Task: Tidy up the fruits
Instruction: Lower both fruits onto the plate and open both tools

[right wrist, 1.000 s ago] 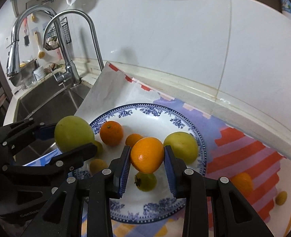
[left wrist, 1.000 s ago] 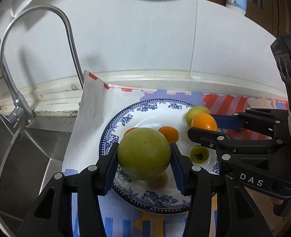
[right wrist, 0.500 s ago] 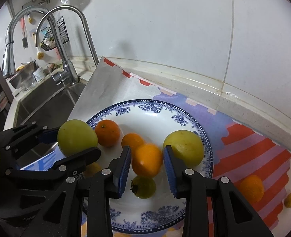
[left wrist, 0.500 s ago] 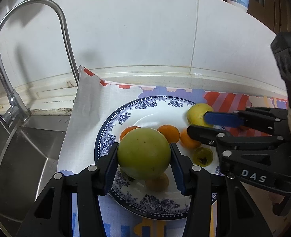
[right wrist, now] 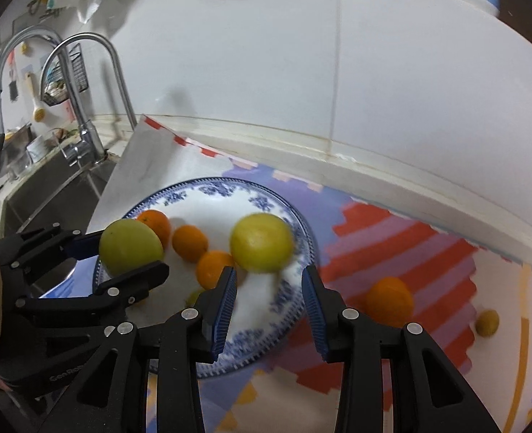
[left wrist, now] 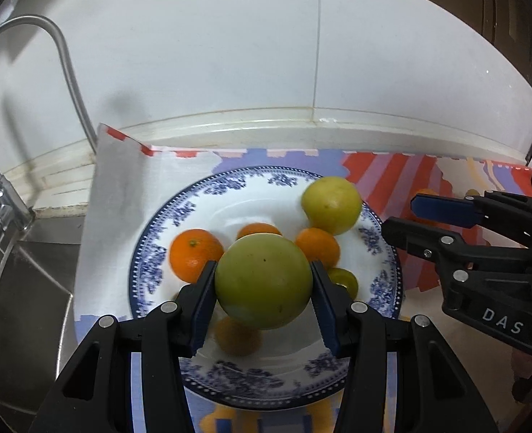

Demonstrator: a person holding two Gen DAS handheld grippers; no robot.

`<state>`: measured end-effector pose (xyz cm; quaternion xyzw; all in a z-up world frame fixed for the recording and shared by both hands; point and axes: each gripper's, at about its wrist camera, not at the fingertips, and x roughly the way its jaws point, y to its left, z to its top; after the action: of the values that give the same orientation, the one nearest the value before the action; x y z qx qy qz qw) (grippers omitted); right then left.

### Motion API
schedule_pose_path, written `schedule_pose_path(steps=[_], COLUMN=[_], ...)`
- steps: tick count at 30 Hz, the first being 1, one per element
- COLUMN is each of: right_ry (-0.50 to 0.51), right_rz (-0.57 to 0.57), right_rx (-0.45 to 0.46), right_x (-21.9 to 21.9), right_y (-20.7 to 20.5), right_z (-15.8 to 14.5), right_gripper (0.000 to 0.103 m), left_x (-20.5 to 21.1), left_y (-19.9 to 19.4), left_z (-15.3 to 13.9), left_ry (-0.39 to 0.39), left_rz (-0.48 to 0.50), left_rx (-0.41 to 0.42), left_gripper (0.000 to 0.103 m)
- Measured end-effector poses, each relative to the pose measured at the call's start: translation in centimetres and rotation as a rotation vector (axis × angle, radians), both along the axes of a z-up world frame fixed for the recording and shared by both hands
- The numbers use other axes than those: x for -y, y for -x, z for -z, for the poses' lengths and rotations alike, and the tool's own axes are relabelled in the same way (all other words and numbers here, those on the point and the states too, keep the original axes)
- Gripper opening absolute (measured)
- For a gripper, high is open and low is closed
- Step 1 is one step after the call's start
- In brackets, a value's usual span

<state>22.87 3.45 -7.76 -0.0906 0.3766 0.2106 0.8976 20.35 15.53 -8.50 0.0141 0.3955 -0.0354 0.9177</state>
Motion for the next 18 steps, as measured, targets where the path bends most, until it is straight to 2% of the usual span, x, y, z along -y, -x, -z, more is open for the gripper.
schedule_pose_path(steps=[7,9,11,18], right_ry=[0.002,0.000,-0.002,-0.011], right_rz=[0.033,0.037,0.038,0.042], right_rx=[-0.009,-0.008,-0.007,-0.006], right_x=[1.2,1.3,1.4,1.7], right_y=[0.2,0.2,0.2,0.5], right_z=[0.3,0.2,0.1,-0.3], right_gripper=[0.038,0.038,0.038,0.038], left_x=[0.6,0.7,0.7,0.6], left_y=[-0.5,-0.3,-0.1,1.0], left_z=[0.7,0.6,0.3,-1.2], left_ry=[-0.007,-0.008,-0.012,-0.025], left_rz=[0.001,-0.001,-0.003,-0.029], left_rx=[-0.035,-0.025,-0.009,0.029], left_gripper=[0.050,0.051,0.062,0.063])
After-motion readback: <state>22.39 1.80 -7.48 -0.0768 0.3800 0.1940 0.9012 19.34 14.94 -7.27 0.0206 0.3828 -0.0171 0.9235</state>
